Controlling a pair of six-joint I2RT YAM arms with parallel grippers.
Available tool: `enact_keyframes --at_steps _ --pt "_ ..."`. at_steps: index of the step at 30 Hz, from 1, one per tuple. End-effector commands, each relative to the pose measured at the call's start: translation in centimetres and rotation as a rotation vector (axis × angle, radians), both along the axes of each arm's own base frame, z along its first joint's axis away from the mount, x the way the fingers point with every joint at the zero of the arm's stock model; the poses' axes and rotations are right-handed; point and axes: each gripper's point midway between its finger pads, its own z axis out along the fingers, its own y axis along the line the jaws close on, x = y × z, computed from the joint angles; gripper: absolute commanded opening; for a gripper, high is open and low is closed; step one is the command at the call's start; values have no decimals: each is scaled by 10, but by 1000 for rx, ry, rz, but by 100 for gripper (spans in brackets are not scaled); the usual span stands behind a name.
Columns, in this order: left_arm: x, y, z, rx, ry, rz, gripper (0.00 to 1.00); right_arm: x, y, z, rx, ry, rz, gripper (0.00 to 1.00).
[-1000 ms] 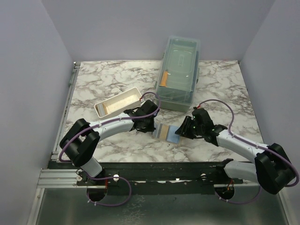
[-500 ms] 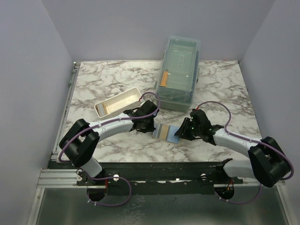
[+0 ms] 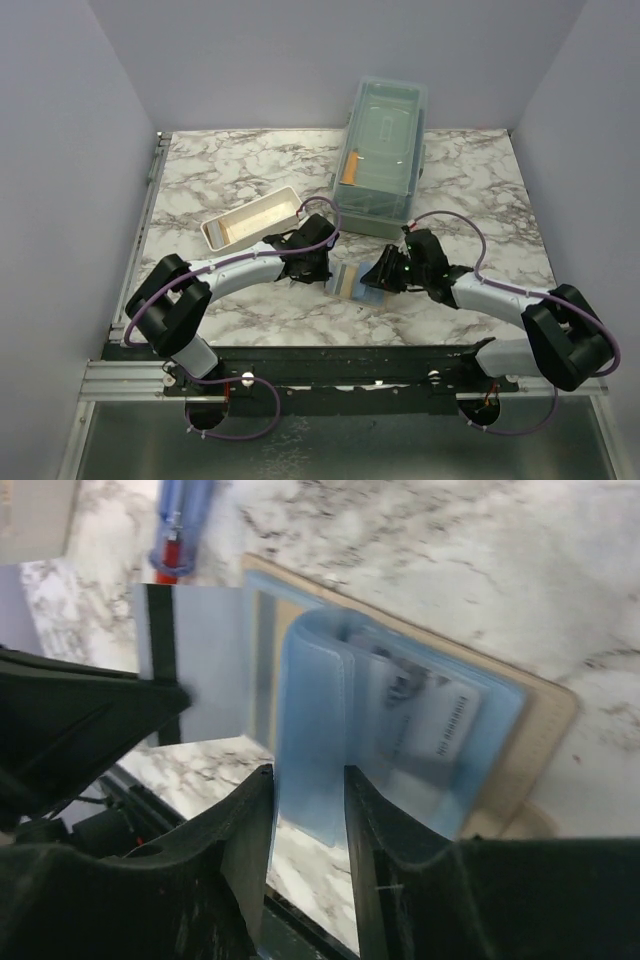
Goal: Put the credit cards into the card holder
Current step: Turn over the card slot in the card holder.
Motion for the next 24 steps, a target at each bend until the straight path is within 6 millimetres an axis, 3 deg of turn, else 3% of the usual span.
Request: enact_keyframes --at_steps 1,4,9,12,15,17,21,24 --pt "-6 8 1 17 1 4 0 7 29 26 148 -71 103 38" --pt "0 15 14 27 -47 20 0 13 45 34 206 -73 143 38" --pt "14 53 54 100 -139 108 0 18 73 37 267 -47 250 39" --pt "18 59 76 49 -170 108 0 22 78 40 261 -63 280 44" --pt "13 44 90 -41 -159 44 0 20 75 42 242 -63 287 46" --pt "6 23 94 -126 -138 -42 0 21 60 33 157 -50 226 48" --pt "-10 -11 91 -272 -46 -174 0 16 32 14 13 -38 154 54" --pt "-13 -16 82 -302 -22 -178 0 10 28 13 23 -46 151 59"
